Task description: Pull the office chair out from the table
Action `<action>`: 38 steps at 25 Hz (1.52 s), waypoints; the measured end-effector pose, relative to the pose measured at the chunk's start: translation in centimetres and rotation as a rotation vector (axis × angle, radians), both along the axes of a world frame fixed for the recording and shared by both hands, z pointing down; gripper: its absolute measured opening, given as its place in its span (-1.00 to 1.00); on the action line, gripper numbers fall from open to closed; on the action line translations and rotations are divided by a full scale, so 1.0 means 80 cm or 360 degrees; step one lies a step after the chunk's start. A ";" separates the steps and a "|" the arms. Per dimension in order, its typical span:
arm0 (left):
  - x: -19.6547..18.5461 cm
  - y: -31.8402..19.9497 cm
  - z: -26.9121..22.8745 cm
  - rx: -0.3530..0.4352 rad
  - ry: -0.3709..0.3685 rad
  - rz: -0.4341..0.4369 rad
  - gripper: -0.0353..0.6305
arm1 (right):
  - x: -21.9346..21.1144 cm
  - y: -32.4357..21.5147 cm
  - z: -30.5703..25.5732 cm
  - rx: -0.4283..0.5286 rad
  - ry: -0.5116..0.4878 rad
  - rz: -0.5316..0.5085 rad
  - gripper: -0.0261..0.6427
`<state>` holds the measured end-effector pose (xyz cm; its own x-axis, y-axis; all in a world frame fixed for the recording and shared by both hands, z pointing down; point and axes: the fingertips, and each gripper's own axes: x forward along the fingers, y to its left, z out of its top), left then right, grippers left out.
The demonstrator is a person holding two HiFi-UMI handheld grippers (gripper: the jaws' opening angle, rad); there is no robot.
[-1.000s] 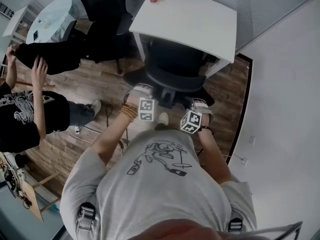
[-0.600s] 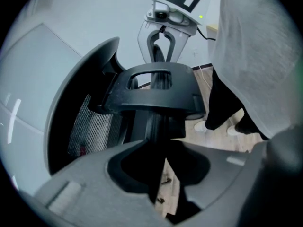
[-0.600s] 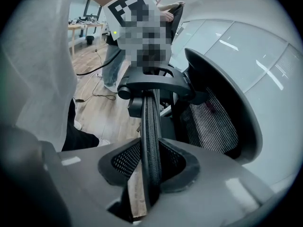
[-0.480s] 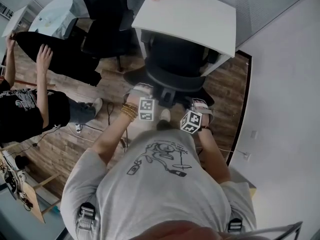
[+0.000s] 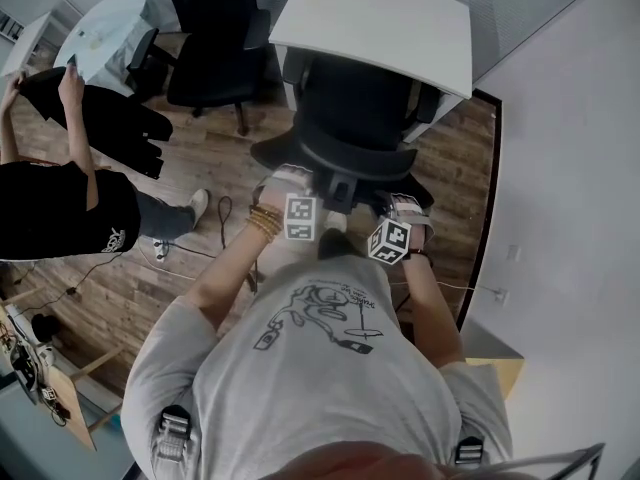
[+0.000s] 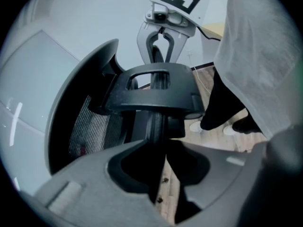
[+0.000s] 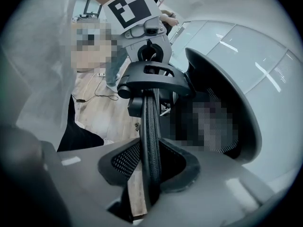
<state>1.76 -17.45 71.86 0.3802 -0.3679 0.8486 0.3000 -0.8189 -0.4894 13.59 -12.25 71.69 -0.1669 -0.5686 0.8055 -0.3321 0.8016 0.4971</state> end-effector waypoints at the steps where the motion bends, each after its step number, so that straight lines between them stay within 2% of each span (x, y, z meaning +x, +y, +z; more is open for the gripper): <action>1: -0.005 0.008 -0.001 0.0000 0.0000 0.0003 -0.56 | -0.005 0.008 -0.001 -0.0002 -0.0001 0.0003 -0.59; 6: -0.027 0.043 0.000 -0.0004 -0.0006 0.0016 -0.56 | -0.029 0.044 0.000 -0.0009 -0.0007 0.0019 -0.59; 12: -0.044 0.048 0.005 -0.0005 -0.0007 0.0027 -0.55 | -0.047 0.054 0.004 0.0018 0.0006 0.0057 -0.59; 23: -0.040 0.083 0.009 -0.0009 -0.0012 0.0005 -0.55 | -0.041 0.088 0.012 -0.0094 0.0000 0.0069 -0.60; 28: -0.040 0.121 0.007 -0.0014 -0.0006 0.0013 -0.56 | -0.042 0.123 0.008 -0.0078 0.0003 0.0038 -0.60; 38: -0.072 0.219 0.007 -0.0028 -0.0011 0.0016 -0.56 | -0.073 0.221 0.009 -0.0065 -0.0009 0.0015 -0.60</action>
